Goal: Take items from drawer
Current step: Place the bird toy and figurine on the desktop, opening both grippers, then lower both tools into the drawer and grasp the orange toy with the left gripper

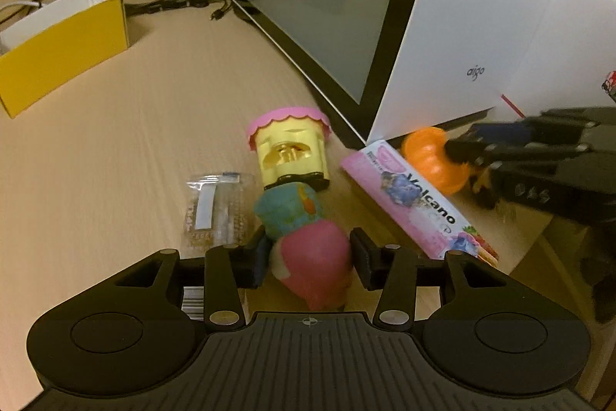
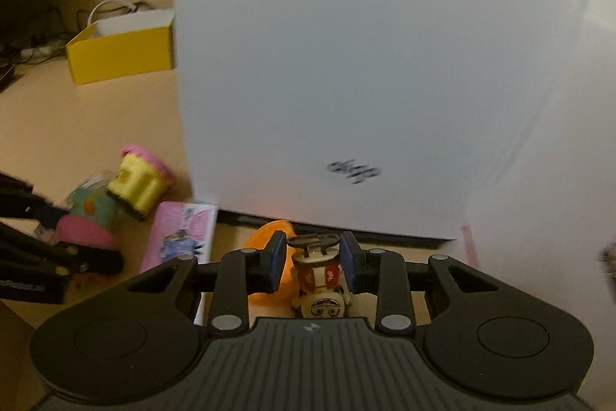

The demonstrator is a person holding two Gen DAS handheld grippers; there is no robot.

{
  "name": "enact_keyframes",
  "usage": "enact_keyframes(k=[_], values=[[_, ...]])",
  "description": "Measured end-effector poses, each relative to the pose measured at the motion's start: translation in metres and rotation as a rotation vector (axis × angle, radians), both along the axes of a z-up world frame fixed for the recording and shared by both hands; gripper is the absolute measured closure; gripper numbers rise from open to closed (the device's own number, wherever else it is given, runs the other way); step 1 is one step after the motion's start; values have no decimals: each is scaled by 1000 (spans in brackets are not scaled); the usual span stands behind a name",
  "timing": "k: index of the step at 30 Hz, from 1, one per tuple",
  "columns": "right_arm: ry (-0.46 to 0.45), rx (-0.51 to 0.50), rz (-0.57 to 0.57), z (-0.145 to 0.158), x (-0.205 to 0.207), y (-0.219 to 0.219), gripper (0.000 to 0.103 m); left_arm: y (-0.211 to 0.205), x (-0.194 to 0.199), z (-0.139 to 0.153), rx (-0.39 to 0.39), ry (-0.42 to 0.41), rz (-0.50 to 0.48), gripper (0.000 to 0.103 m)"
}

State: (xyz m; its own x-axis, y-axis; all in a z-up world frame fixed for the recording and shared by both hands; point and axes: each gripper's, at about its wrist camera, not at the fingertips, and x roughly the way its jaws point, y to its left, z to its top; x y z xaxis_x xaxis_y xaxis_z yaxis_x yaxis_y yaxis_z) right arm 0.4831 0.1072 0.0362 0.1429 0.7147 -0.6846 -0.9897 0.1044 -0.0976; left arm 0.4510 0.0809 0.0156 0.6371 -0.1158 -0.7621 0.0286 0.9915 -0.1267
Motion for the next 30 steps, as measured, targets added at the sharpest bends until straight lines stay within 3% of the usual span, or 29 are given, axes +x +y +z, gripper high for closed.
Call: enact_keyframes(k=[4,8,16,20,24,26,28,30], values=[[31,-39,42,-9,-4,7,73,7,-3,6,-27,0,22,55],[54,-63,32,-11,-4,4,52,15,-10,18,-31,-23,48,57],[78,6,28,18,-9,-22,38,19,-46,46,-34,-99,83,57],[108,4,61,28,-16,-46,28,11,-74,54,-45,-126,58,57],[62,84,63,32,-24,-91,8,-3,-104,53,-78,-129,-16,57],[41,116,38,31,-29,-109,5,-11,-116,46,-99,-99,-63,57],[45,47,60,24,-34,-116,5,-20,-125,35,-108,-47,-104,57],[88,-93,126,15,-35,-120,7,-27,-132,21,-104,11,-136,57]])
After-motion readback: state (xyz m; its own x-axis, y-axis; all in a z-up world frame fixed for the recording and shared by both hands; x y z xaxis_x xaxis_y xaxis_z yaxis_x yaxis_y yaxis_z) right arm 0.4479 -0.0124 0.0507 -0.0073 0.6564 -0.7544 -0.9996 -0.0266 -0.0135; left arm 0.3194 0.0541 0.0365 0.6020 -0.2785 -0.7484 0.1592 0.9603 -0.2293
